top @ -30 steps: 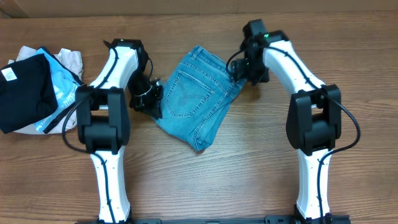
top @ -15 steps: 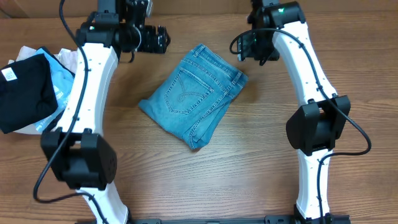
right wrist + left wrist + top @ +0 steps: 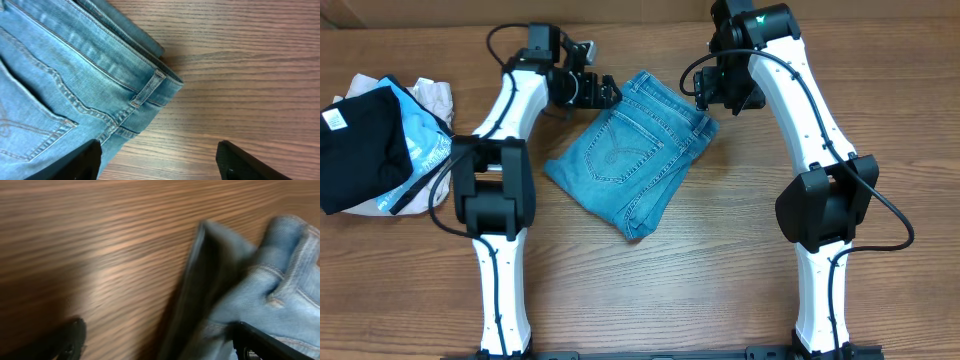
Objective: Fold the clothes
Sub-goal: 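Grasp the folded jeans with the left gripper and lift them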
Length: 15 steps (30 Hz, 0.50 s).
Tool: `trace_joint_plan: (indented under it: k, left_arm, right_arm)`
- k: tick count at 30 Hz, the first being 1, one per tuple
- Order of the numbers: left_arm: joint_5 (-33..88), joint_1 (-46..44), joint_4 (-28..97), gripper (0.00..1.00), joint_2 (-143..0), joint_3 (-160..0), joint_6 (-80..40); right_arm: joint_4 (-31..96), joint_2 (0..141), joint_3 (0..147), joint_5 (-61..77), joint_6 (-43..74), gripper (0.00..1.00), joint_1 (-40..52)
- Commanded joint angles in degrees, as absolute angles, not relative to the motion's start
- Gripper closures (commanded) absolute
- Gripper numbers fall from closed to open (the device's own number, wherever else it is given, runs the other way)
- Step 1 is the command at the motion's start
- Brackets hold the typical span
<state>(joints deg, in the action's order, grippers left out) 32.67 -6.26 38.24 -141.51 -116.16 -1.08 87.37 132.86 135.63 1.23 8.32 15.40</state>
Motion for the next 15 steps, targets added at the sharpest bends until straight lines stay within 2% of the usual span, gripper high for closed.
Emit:
trace_joint_plan:
  k: [1, 5, 10, 12, 15]
  left_arm:
    - [37.2, -9.1, 39.0, 0.03, -144.0, -118.7, -0.8]
    - [37.5, -11.0, 42.5, 0.01, -145.4, -118.7, 1.4]
    - [37.0, -12.7, 48.8, 0.09, -147.7, -118.6, 3.6]
    - [36.1, -13.1, 50.5, 0.27, -148.9, -118.6, 4.4]
    - [35.5, -13.1, 51.5, 0.65, -150.4, -118.6, 4.3]
  right_arm:
    - [87.7, 128.0, 137.0, 1.0, 8.8, 0.21, 15.3]
    - [88.3, 127.9, 137.0, 1.1, 9.0, 0.21, 15.3]
    - [88.2, 127.9, 137.0, 1.2, 9.2, 0.21, 15.3]
    - [88.5, 127.9, 137.0, 1.1, 9.2, 0.21, 15.3]
    - [89.1, 127.9, 137.0, 1.1, 9.2, 0.21, 15.3]
